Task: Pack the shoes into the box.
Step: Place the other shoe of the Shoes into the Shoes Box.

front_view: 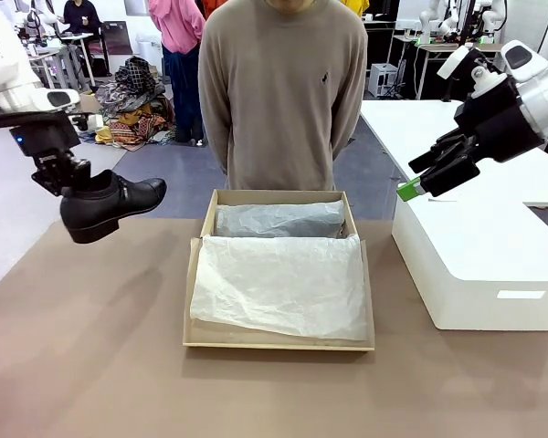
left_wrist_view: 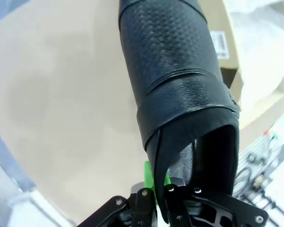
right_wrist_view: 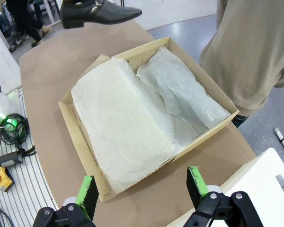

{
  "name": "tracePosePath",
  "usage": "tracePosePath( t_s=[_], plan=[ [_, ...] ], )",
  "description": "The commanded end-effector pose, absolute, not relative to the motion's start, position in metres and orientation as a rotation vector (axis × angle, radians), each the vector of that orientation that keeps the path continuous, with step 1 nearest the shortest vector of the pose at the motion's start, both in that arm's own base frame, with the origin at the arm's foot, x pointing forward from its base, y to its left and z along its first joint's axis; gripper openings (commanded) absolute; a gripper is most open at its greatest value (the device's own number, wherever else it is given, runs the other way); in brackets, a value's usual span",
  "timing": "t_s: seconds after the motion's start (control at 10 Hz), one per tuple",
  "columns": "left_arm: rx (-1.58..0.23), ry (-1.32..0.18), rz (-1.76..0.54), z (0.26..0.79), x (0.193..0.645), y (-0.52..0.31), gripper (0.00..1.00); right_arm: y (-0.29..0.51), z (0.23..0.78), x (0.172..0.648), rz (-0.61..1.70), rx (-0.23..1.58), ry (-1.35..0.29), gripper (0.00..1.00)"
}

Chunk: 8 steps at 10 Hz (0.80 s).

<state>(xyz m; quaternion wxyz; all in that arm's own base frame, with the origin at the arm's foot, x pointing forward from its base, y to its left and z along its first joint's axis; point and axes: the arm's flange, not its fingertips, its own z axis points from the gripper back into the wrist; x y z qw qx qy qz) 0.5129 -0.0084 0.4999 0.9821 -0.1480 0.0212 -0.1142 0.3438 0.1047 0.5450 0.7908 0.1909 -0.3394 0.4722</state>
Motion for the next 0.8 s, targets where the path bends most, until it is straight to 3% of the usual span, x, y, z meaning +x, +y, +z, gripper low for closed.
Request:
tracePosePath(
  t_s=[0.0, 0.4, 0.7],
  plan=[
    [-0.224, -0.024, 0.018, 0.513, 0.497, -0.04, 0.0, 0.104, 0.544, 0.346, 1.029, 0.433, -0.747, 1.0],
    [-0.01, -0.029, 0.223, 0.526, 0.491, -0.099, 0.0, 0.104, 0.544, 0.346, 1.029, 0.433, -0.747, 1.0],
    [-0.037, -0.054, 0.203, 0.523, 0.488, -0.104, 0.0, 0.104, 0.544, 0.346, 1.029, 0.433, -0.747, 1.0]
  ],
)
